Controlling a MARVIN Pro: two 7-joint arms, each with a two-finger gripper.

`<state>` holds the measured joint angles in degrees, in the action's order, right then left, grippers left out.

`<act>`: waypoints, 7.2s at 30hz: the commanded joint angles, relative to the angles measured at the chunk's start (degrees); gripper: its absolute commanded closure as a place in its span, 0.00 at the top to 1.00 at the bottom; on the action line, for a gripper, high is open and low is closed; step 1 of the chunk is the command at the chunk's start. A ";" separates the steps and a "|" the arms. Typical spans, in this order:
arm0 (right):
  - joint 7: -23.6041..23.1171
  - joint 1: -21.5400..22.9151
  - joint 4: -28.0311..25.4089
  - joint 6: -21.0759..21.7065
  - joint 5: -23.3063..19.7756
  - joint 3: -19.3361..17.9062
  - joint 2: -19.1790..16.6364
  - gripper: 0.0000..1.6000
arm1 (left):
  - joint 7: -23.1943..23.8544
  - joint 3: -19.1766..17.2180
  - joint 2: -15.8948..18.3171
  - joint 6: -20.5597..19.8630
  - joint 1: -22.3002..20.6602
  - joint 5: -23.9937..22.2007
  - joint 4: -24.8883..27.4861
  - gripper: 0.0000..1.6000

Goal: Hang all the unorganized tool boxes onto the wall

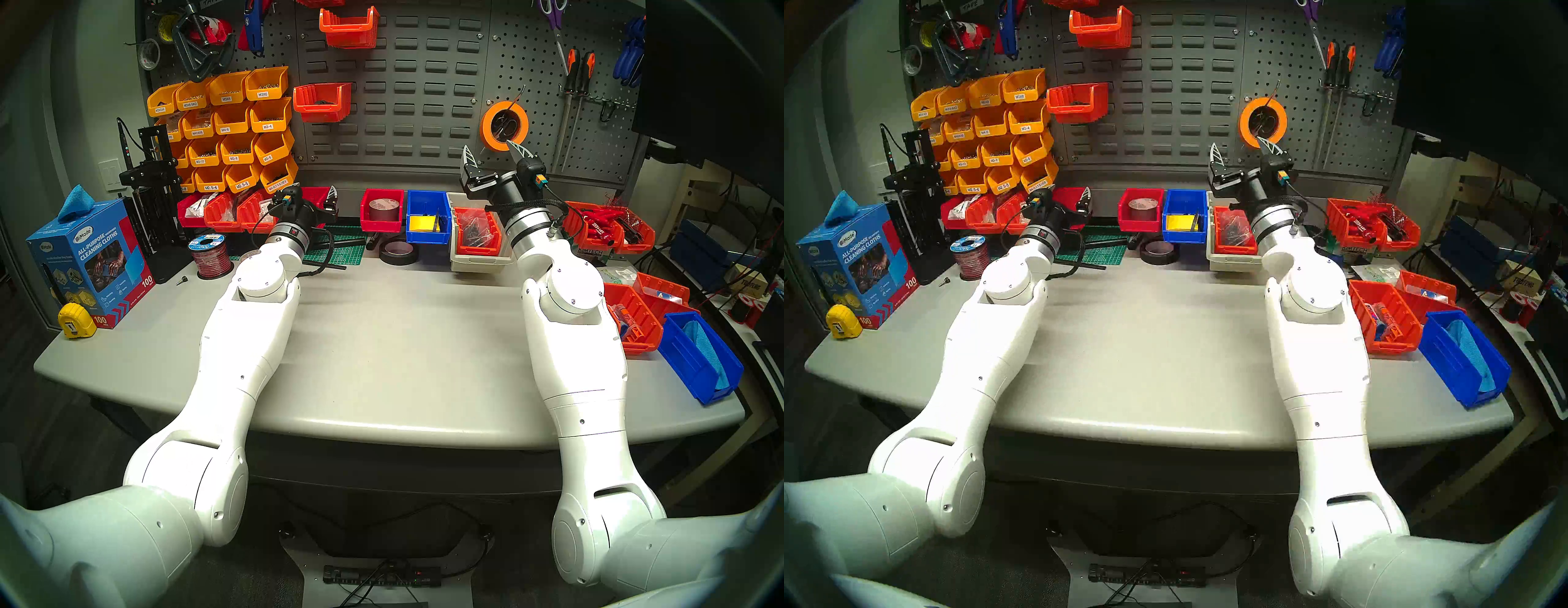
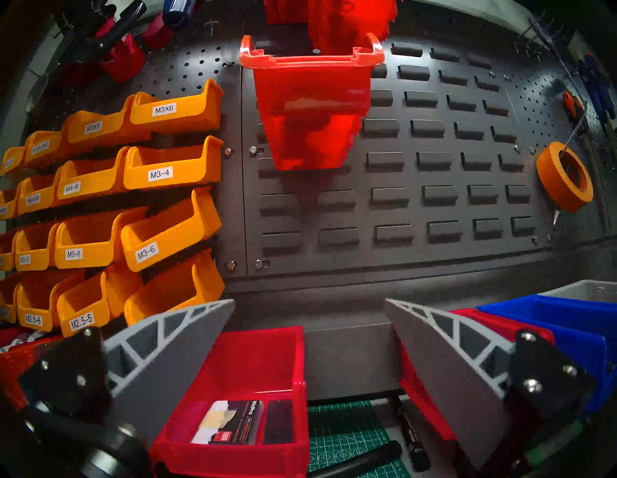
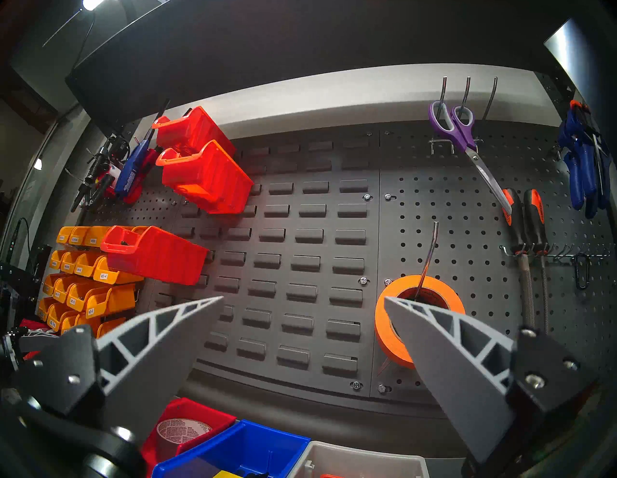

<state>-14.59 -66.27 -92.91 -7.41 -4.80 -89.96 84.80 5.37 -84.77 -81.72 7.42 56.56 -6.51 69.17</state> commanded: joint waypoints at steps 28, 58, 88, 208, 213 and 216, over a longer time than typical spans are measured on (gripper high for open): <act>0.02 0.56 -0.62 -0.21 -0.02 -0.09 0.01 1.00 | 3.00 -7.41 6.80 -5.09 13.88 -3.05 28.41 1.00; 0.08 0.52 -0.88 -0.18 0.01 -0.12 0.04 1.00 | 5.57 -15.23 10.66 -37.25 26.35 -9.70 53.93 1.00; 3.86 0.40 -1.94 0.71 4.01 3.10 1.66 1.00 | 0.13 -16.46 10.24 -58.64 25.40 -13.24 61.89 1.00; 15.83 -41.59 -31.90 27.85 11.79 -16.73 2.94 1.00 | -1.44 -16.15 11.34 -58.55 25.51 -15.12 61.90 1.00; 16.07 -41.50 -31.37 27.12 11.59 -16.51 3.54 1.00 | -1.48 -16.15 11.37 -58.54 25.51 -15.17 61.90 1.00; 16.10 -41.27 -31.18 26.91 11.54 -16.26 3.79 1.00 | -1.51 -16.14 11.40 -58.54 25.52 -15.21 61.90 1.00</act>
<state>1.03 -108.15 -124.04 20.84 7.08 -106.75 87.87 4.00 -101.04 -70.22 -51.60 82.62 -21.82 130.45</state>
